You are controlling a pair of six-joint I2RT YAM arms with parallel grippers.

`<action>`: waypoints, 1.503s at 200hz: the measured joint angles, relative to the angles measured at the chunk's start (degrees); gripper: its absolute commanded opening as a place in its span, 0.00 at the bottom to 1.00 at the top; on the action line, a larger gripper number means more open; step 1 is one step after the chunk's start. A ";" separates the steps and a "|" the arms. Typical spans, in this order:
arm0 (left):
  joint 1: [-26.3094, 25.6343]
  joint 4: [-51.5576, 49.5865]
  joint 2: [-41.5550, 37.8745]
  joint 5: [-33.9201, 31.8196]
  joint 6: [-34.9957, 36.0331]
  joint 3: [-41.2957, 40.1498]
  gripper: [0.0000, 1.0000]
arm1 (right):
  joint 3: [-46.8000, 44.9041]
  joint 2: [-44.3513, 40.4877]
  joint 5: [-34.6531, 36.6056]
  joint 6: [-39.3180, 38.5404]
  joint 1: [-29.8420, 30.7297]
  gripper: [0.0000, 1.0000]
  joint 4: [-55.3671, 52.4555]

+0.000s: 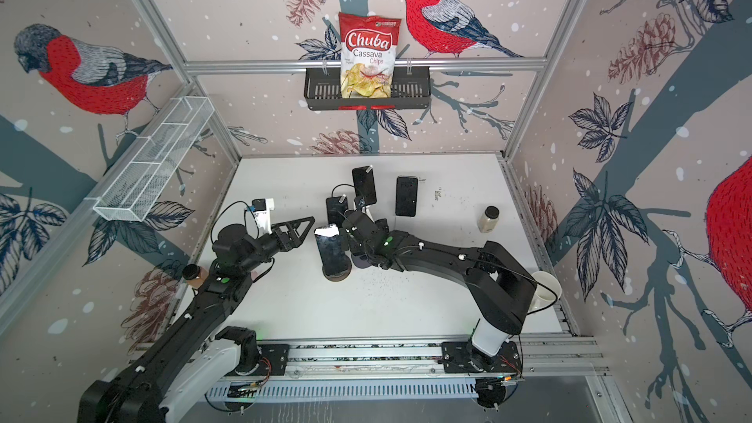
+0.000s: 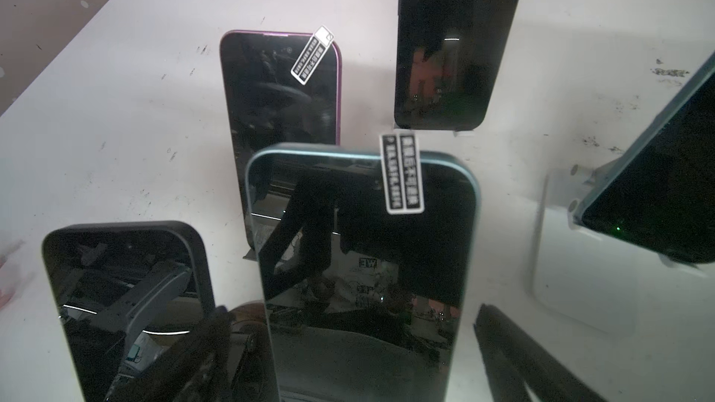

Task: Remove the phone from the phone stand

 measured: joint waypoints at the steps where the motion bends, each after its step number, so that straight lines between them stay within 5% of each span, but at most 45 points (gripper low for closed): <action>1: 0.00 0.00 0.00 0.00 0.00 0.00 0.99 | 0.00 0.00 0.02 0.00 0.00 0.97 0.00; 300: 0.00 2.05 1.73 0.90 0.22 -1.16 0.99 | -0.50 1.38 3.04 0.46 1.05 0.72 0.15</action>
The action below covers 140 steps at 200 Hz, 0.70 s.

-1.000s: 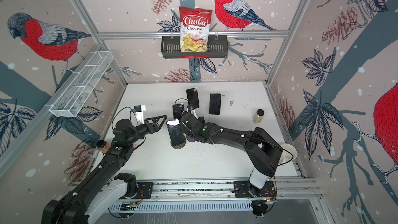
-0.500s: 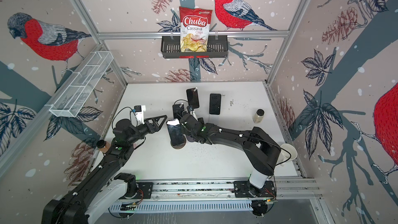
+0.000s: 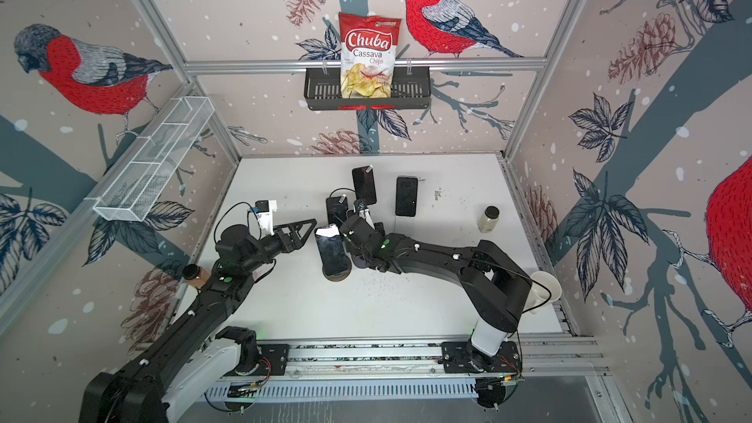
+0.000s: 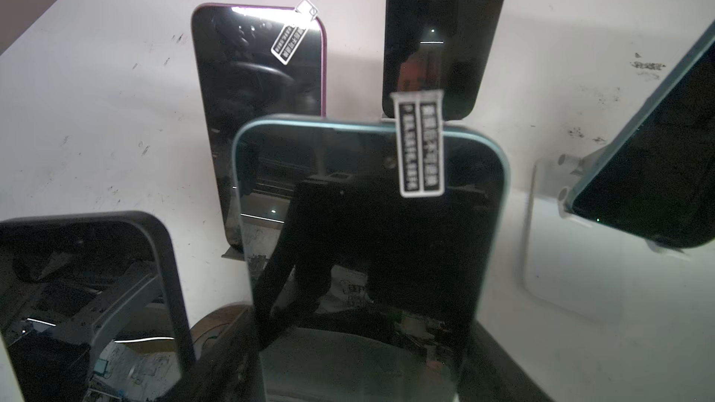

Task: Remove the phone from the phone stand

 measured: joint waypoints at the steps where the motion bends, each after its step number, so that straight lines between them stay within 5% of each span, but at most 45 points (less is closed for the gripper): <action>1: 0.00 0.00 0.00 0.00 0.00 0.00 0.98 | 0.00 0.00 0.00 0.00 0.00 0.72 0.00; 140: 0.00 0.00 1.03 -0.09 0.22 -0.11 0.98 | 1.88 -0.13 1.31 -0.28 0.35 0.67 -1.27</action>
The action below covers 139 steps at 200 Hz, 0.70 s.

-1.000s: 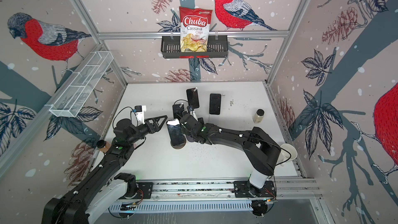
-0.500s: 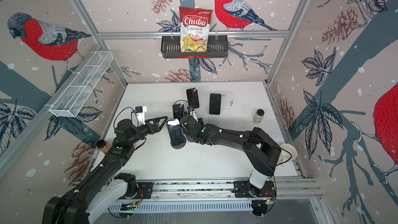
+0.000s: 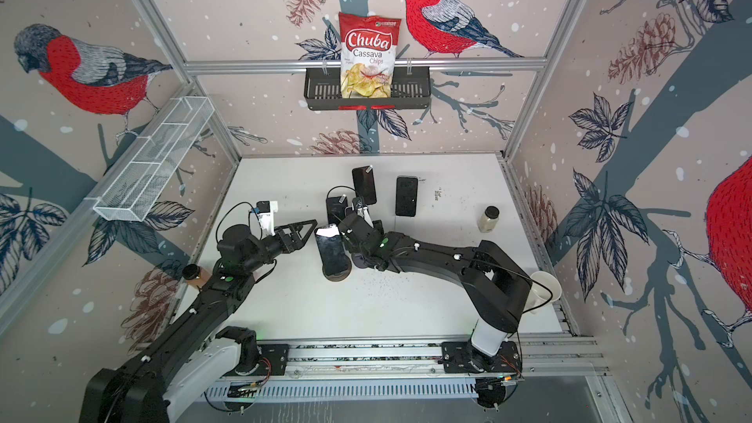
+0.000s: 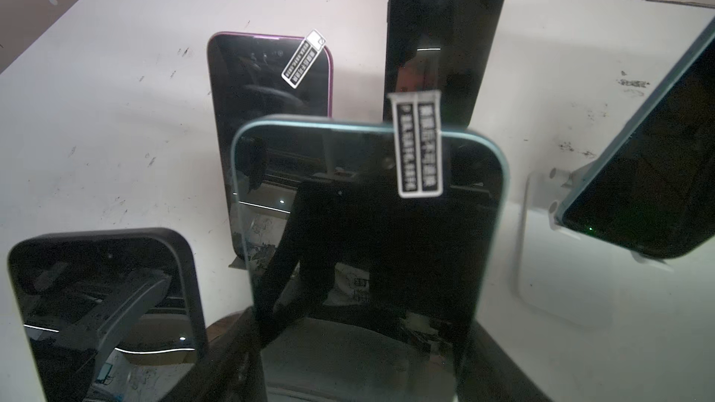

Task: Remove the phone from the phone stand

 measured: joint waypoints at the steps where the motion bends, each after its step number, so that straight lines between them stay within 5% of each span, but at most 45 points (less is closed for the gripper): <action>1: 0.00 0.00 0.00 0.00 0.00 0.00 0.98 | 0.02 0.00 0.00 0.00 0.00 0.67 -0.02; 139: 0.00 0.00 0.07 0.20 0.83 0.02 0.98 | 1.55 -2.05 0.39 -0.17 -0.07 0.67 -1.84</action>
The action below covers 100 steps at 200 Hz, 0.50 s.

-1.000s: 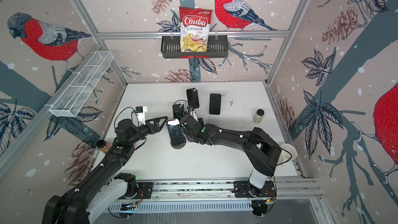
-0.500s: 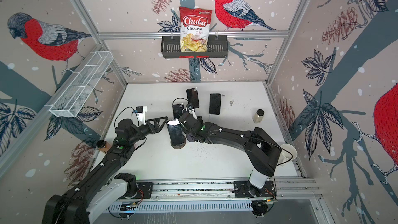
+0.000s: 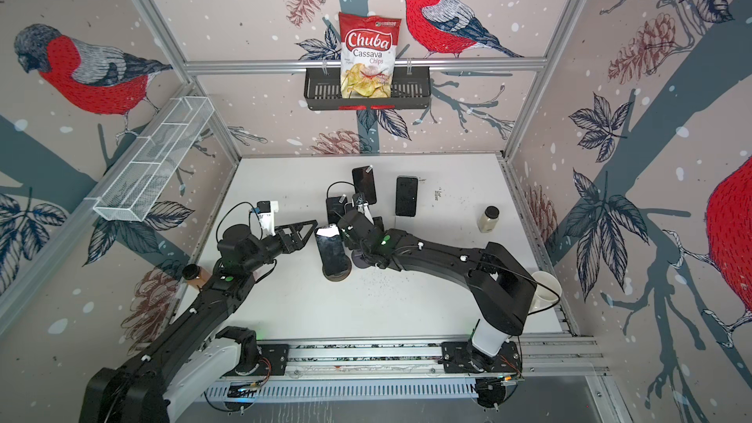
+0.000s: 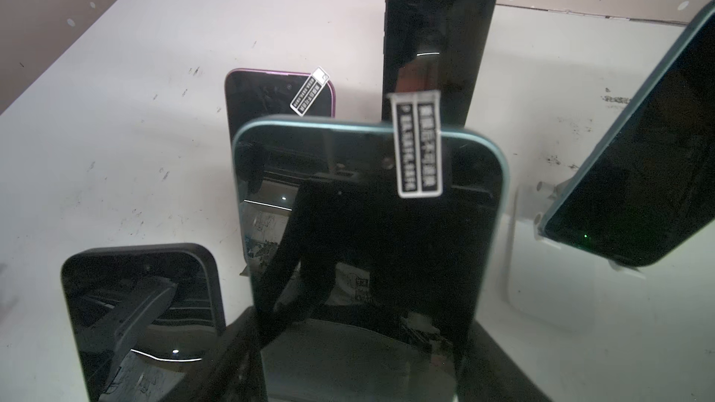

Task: Remove the phone from the phone stand

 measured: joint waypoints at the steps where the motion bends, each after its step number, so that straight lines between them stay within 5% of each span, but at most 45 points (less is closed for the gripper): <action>1: 0.00 0.00 0.00 0.00 0.00 0.00 0.98 | 0.00 -0.02 0.00 0.00 0.00 0.67 -0.02; 100: -0.11 -1.03 -0.37 1.16 -0.07 0.59 0.98 | -3.48 -5.40 -0.20 0.72 -1.79 0.67 0.20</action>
